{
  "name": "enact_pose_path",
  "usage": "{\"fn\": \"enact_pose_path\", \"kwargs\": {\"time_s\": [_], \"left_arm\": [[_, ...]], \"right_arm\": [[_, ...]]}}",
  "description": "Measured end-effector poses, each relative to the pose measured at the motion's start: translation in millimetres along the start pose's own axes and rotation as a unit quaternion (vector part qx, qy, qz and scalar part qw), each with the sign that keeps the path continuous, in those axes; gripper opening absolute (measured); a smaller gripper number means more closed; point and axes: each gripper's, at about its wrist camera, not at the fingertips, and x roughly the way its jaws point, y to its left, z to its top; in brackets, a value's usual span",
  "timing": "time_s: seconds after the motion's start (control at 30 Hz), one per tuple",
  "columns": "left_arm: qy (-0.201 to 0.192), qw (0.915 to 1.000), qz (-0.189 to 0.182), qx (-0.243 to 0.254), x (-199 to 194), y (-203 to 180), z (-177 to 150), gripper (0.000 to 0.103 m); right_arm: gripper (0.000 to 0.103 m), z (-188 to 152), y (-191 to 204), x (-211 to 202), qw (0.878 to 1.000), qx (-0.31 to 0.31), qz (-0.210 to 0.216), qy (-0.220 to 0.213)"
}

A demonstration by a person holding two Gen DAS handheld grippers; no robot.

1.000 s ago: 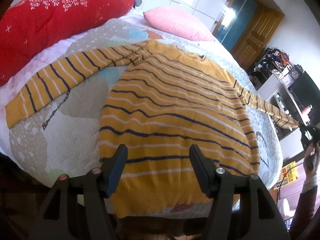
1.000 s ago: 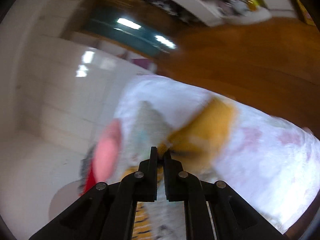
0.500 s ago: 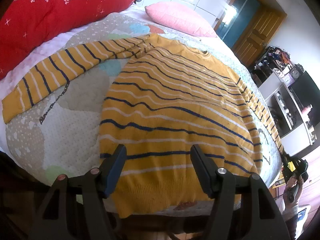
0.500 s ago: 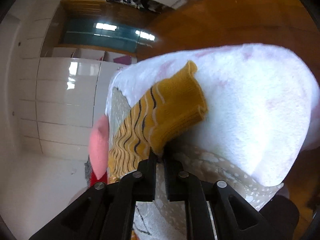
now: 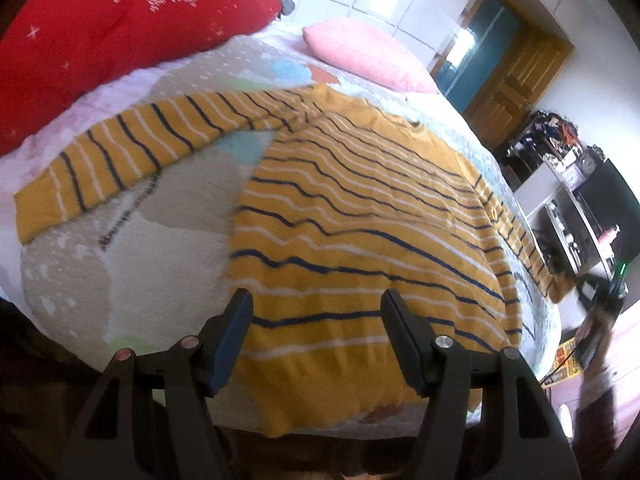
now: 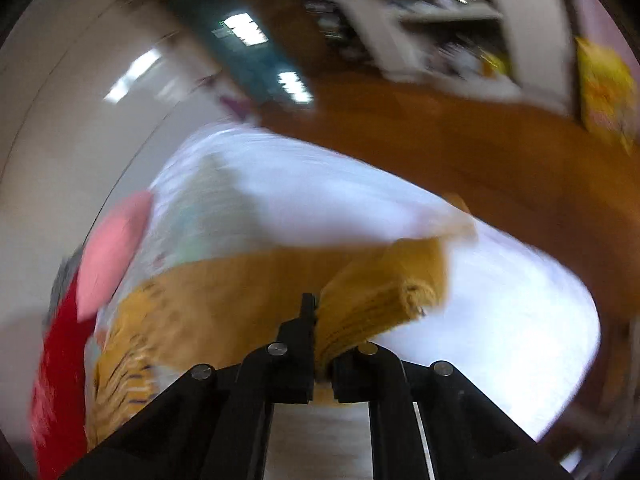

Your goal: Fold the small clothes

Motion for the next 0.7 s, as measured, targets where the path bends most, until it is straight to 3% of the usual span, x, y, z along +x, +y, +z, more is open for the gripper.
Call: {"fn": "enact_pose_path", "kwargs": {"time_s": [0.17, 0.27, 0.37, 0.47, 0.6, 0.7], "left_arm": [[-0.032, 0.9995, 0.005, 0.0, -14.1, 25.1, 0.4, 0.067], [-0.04, 0.999, 0.02, -0.004, -20.4, 47.7, -2.0, 0.067], [-0.046, 0.9981, 0.032, -0.025, -27.7, 77.3, -5.3, 0.067], [-0.053, 0.9962, 0.044, -0.053, -35.9, 108.6, -10.4, 0.067], [-0.055, 0.9934, 0.059, -0.082, -42.0, 142.6, -18.3, 0.067], [-0.059, 0.9918, 0.066, -0.092, -45.9, 157.9, -22.9, 0.067]], "right_arm": [[0.007, 6.6, 165.4, 26.4, 0.988, -0.108, 0.106, 0.035], [0.007, -21.5, 266.3, 71.6, 0.97, -0.171, 0.148, 0.083], [0.007, -64.7, 342.7, 130.2, 0.952, -0.219, 0.161, 0.139], [0.007, -108.1, 395.8, 185.7, 0.939, -0.243, 0.159, 0.183], [0.007, -166.9, 423.0, 216.0, 0.926, -0.267, 0.147, 0.224], [0.01, -189.4, 440.8, 241.4, 0.918, -0.288, 0.133, 0.239]]}}
